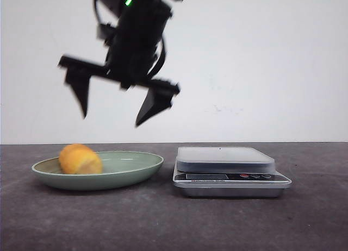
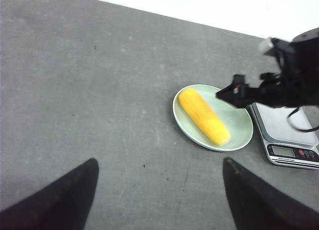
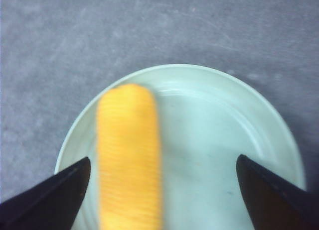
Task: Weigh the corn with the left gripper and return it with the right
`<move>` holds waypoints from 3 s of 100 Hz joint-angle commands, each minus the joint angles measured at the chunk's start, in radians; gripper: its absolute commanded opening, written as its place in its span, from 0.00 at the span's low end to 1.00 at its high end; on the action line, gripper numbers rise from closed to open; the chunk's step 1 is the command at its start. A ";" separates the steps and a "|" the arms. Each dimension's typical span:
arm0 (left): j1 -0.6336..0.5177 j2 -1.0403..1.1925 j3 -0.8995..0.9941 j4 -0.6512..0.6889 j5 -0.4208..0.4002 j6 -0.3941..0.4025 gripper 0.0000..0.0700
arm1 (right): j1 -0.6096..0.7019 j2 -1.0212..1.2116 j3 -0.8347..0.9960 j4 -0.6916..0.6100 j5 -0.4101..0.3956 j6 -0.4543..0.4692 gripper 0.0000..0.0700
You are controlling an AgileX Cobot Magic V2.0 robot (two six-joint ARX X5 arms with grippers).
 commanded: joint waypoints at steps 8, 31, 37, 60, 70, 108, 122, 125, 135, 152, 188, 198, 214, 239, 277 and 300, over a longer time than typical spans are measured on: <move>-0.001 -0.003 0.011 0.005 -0.003 0.026 0.68 | -0.079 -0.140 0.025 -0.038 -0.024 -0.080 0.85; -0.001 -0.003 0.011 0.005 -0.003 0.027 0.68 | -0.246 -0.423 0.025 -0.206 -0.033 -0.222 0.85; -0.001 -0.003 0.011 0.006 -0.003 0.029 0.68 | -0.289 -0.510 0.025 -0.259 -0.034 -0.250 0.85; -0.001 -0.003 0.011 0.034 -0.003 0.029 0.68 | -0.423 -0.855 0.025 -0.472 -0.038 -0.320 0.85; -0.001 -0.003 0.011 0.052 -0.002 0.029 0.68 | -0.453 -1.001 0.025 -0.563 -0.009 -0.340 0.85; -0.001 -0.003 -0.028 0.102 -0.002 0.026 0.68 | -0.463 -1.434 -0.050 -0.858 0.028 -0.246 0.84; -0.001 -0.003 -0.066 0.141 0.018 0.020 0.67 | -0.481 -1.570 -0.175 -0.857 0.016 -0.230 0.79; -0.001 -0.003 -0.076 0.149 0.021 0.021 0.67 | -0.488 -1.595 -0.204 -0.855 0.016 -0.230 0.76; -0.001 -0.003 -0.111 0.185 0.025 0.021 0.44 | -0.502 -1.661 -0.303 -0.838 0.003 -0.233 0.67; -0.001 -0.003 -0.144 0.240 0.032 0.023 0.00 | -0.521 -1.726 -0.433 -0.768 -0.030 -0.252 0.02; -0.001 -0.003 -0.145 0.258 0.031 0.024 0.00 | -0.522 -1.731 -0.479 -0.740 -0.029 -0.241 0.02; -0.001 -0.003 -0.145 0.260 0.031 0.024 0.00 | -0.522 -1.731 -0.479 -0.730 -0.029 -0.241 0.02; -0.001 -0.003 -0.145 0.260 0.031 0.024 0.00 | -0.522 -1.731 -0.479 -0.730 -0.029 -0.241 0.02; -0.001 -0.003 -0.145 0.261 0.031 0.024 0.00 | -0.522 -1.731 -0.479 -0.730 -0.029 -0.241 0.02; 0.190 -0.083 -0.413 0.674 0.020 0.205 0.00 | -0.522 -1.731 -0.479 -0.730 -0.029 -0.241 0.02; 0.324 -0.218 -0.841 1.096 0.191 0.204 0.00 | -0.522 -1.731 -0.479 -0.730 -0.029 -0.241 0.02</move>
